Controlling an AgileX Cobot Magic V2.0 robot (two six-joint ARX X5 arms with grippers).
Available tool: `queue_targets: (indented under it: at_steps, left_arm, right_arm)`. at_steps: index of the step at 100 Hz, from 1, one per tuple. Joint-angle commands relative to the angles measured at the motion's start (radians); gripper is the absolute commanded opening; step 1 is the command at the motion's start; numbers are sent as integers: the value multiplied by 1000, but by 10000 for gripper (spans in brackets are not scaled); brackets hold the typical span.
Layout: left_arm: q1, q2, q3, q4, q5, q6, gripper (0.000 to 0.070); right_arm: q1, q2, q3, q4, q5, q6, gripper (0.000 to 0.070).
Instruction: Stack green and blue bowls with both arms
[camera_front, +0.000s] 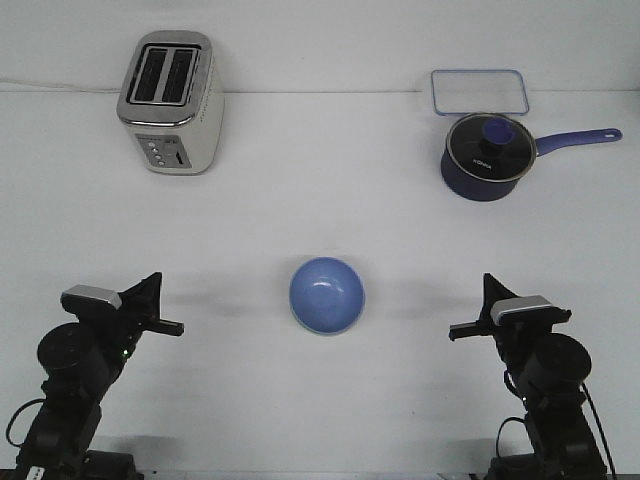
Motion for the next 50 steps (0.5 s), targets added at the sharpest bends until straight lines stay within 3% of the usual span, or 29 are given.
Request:
queue_targets:
  at_steps: [1,50]
  left_arm:
    - [-8,3,10,10,-2,-2,10]
    - [-9,-121,-21,19,-5,3,10]
  right_arm:
    - [1,5,6,10,1,7,0]
    - [1,5,6,10,1,7,0]
